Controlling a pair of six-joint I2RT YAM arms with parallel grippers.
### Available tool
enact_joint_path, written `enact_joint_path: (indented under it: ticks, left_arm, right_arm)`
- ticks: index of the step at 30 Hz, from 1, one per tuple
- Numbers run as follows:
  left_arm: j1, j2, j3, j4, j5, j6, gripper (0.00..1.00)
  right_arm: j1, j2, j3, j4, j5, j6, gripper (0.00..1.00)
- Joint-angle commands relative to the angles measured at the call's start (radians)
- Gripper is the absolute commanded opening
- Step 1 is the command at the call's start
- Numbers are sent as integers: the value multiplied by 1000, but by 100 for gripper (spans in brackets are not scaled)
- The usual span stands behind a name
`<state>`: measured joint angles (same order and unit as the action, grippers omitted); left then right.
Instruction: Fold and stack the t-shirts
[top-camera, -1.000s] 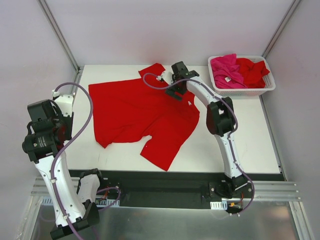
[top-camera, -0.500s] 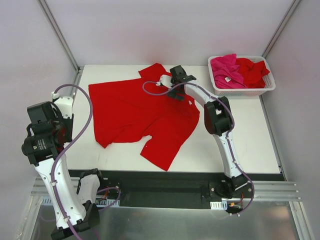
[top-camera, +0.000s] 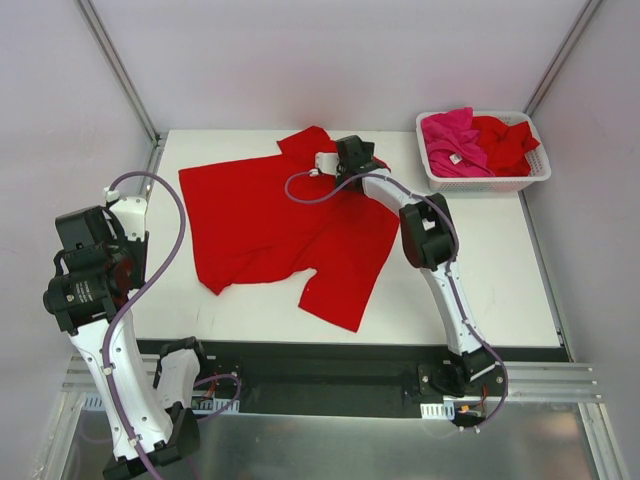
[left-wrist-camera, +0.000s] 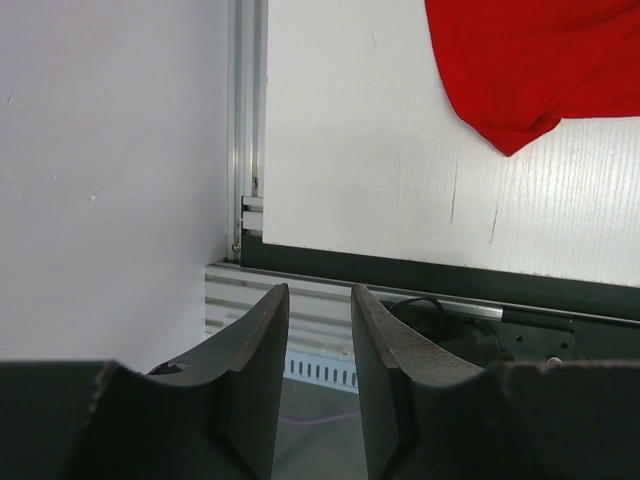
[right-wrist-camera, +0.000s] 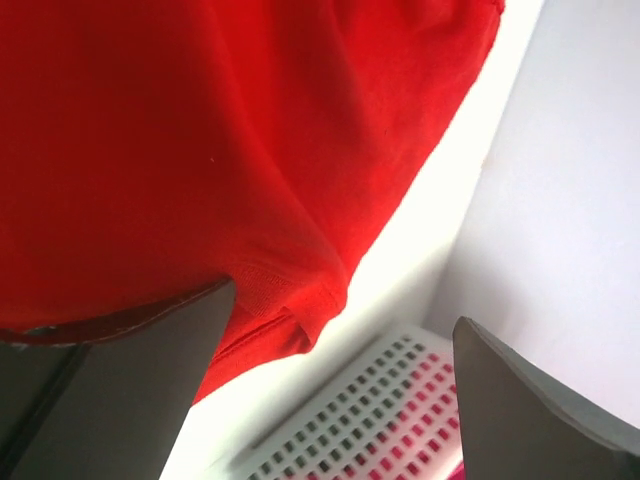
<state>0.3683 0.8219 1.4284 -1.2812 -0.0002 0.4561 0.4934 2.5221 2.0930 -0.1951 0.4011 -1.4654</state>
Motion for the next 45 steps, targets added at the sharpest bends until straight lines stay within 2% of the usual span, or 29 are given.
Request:
enact_joint_path:
  ticks: [1,4,7,8,11,12,14,15,16,17,18,19,20,21,22,25,28,29,33,38,45]
  left_arm:
    - [11,-6,24,-26,6,-13,31]
    - [11,-10,21,-24,6,-11,31]
    - [11,-10,24,-23,22,-5,31]
    - [11,-9,24,-20,23,-5,31]
    - [11,-13,18,-15,46,-2,31]
    - [11,-17,7,-14,55,0,32]
    - [11,-23,-3,-9,75,3,32]
    - [11,-23,-12,-6,81,4,32]
    - [11,-24,-19,-1,89,12,31]
    - [11,-24,-20,0,94,13,32]
    - [11,-23,-22,9,97,15,31]
    - [11,-18,-22,11,100,16,31]
    - [9,-18,-20,14,107,13,32]
    - [11,-17,-19,19,111,12,32]
    - [11,-14,-19,20,117,9,31]
    - [11,-10,-22,20,120,4,31]
    - [9,-21,-20,8,106,6,31]
    - [11,-23,-16,3,100,6,31]
    - [11,-18,6,-33,71,15,31]
    - [11,19,72,-67,48,23,31]
    - [11,63,147,-98,42,-2,31]
  right_arm:
    - [4,69,21,121,51,-105,96]
    - [5,63,10,222,117,-156,96]
    - [5,-18,-43,301,186,-133,96]
    - [8,-92,-57,301,209,-113,96]
    - [14,-254,-152,229,254,46,96]
    - [19,-363,-200,191,257,125,96]
    - [27,-443,-197,23,233,236,96]
    - [30,-520,-189,-177,146,314,96]
    - [30,-548,-167,-288,77,450,96]
    - [28,-574,-159,-394,-6,517,96]
    - [28,-592,-156,-564,-163,569,96]
    - [28,-626,-169,-636,-253,656,96]
    - [28,-638,-194,-692,-403,684,96]
    - [27,-655,-230,-743,-480,712,96]
    - [27,-690,-329,-748,-533,755,96]
    - [28,-726,-463,-721,-637,813,96]
    - [30,-758,-623,-606,-633,855,96]
    - [33,-779,-681,-569,-590,859,96]
    - [40,-786,-737,-368,-504,873,96]
    - [37,-761,-734,-276,-436,872,96]
    - [36,-731,-740,-190,-443,887,96]
